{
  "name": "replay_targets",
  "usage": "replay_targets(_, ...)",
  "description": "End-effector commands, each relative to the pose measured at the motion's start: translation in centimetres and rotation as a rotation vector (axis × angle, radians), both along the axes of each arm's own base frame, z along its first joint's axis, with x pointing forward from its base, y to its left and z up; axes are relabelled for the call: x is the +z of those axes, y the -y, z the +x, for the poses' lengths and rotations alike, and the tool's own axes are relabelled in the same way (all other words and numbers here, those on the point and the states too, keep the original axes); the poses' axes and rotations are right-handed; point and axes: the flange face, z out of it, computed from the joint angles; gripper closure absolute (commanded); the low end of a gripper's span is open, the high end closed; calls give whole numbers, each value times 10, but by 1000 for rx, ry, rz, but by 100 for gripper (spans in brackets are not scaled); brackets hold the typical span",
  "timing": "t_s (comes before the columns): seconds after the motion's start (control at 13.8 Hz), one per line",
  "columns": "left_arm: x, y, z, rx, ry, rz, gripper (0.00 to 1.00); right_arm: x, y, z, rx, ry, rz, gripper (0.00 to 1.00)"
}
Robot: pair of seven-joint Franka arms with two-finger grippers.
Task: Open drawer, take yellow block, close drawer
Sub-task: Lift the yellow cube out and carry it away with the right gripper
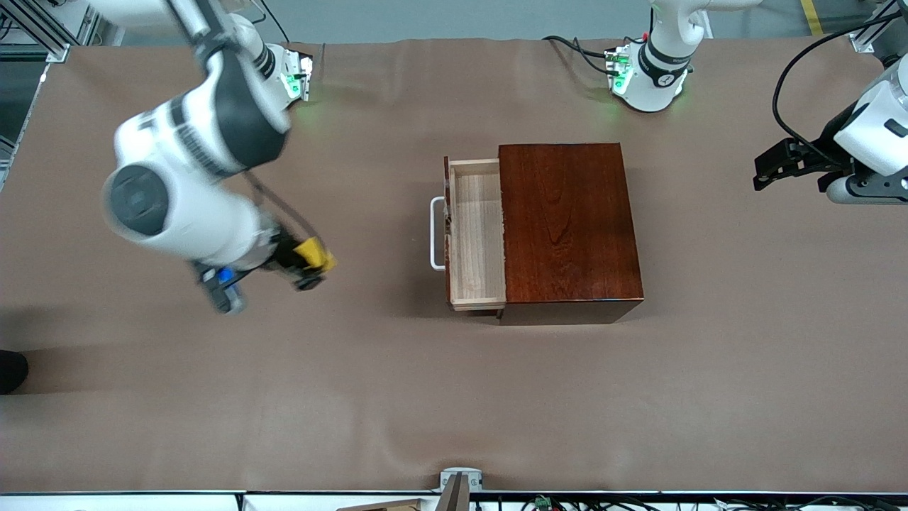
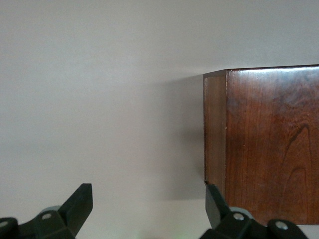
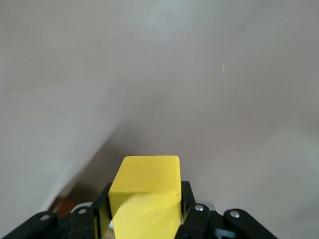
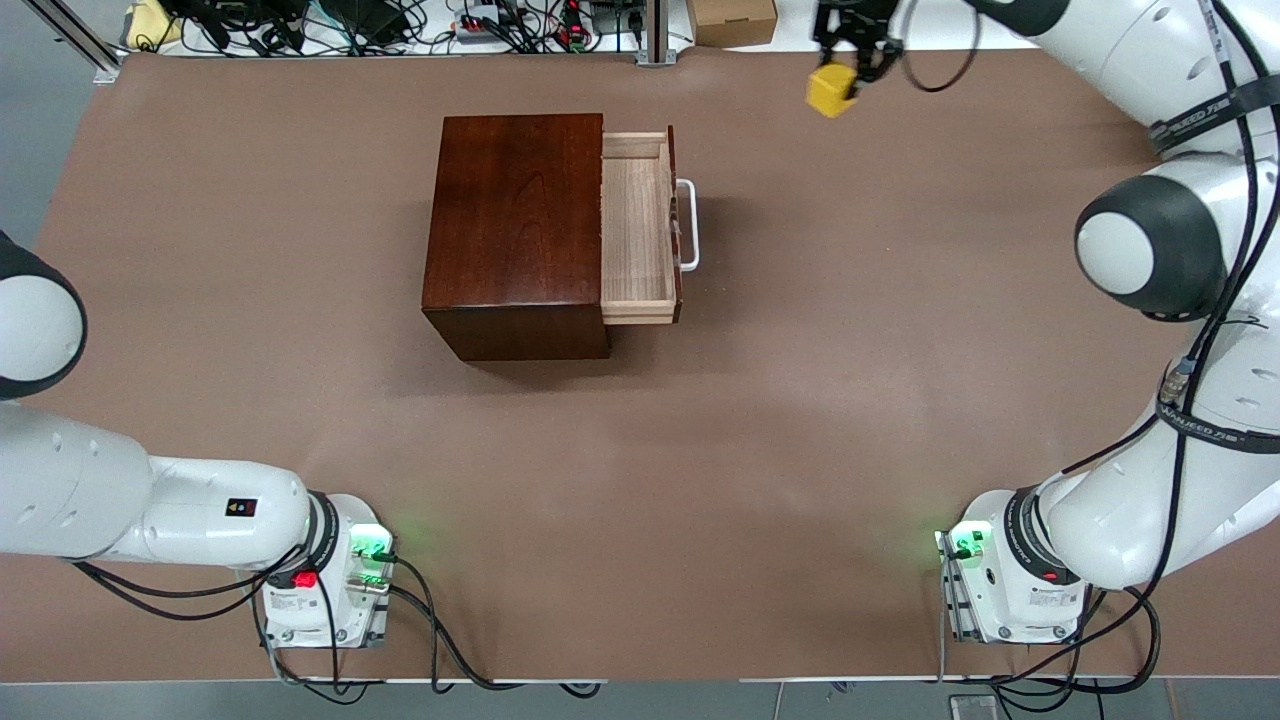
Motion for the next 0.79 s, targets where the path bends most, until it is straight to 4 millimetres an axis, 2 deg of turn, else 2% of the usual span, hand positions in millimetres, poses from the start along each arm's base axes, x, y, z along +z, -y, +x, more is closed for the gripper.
replay_targets(0.0,2,-2,4,-16,-9,-11,0,-37,81,8,170,28,42,100)
replay_targets(0.14,2,-2,4,-16,-9,-11,0,-75,115,13,287,91,57,100)
replay_targets(0.22,0,0,5,-11,-12,-9,0,-97,122,13,352,116,56,100)
replay_targets(0.36,0,3,5,-10,-12,-9,0,-138,134,12,448,155,53,100)
replay_targets(0.58,0,3,5,-11,-12,-10,0,-186,143,26,608,208,51,100)
replay_targets(0.72,-1,3,6,-11,-13,-9,0,-203,144,38,661,231,48,100)
